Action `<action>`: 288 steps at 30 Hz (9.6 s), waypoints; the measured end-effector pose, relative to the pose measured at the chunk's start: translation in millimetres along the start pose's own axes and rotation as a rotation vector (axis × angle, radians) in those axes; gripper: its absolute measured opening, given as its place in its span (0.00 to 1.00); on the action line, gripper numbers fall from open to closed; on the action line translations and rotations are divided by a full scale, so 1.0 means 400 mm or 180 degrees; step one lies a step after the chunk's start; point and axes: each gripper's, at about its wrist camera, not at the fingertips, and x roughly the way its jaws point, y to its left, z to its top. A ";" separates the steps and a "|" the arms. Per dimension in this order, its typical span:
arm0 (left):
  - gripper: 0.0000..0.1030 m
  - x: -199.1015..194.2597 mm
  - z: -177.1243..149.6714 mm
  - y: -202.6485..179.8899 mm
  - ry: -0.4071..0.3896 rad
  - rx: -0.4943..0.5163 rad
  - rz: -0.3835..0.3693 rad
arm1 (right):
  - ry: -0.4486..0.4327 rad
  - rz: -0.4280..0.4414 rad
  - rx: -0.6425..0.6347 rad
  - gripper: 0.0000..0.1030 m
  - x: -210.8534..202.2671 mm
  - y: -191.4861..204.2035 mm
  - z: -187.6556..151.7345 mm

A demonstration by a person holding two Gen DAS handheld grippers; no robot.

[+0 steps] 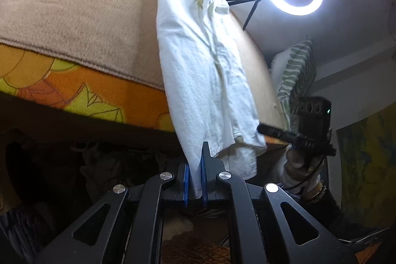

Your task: Fold small clothes

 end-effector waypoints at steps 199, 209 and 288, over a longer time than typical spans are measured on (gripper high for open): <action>0.09 0.243 0.283 -0.194 0.0109 0.1679 0.0832 | -0.0365 -0.0437 -0.0144 0.21 0.035 -0.092 0.181; 0.09 0.260 0.277 -0.148 0.0281 0.1670 0.0945 | -0.0576 -0.1138 -0.0645 0.00 -0.018 -0.025 0.189; 0.03 0.375 1.015 0.098 -0.0548 0.0838 0.0707 | -0.0573 -0.1283 -0.0353 0.00 0.220 -0.341 1.015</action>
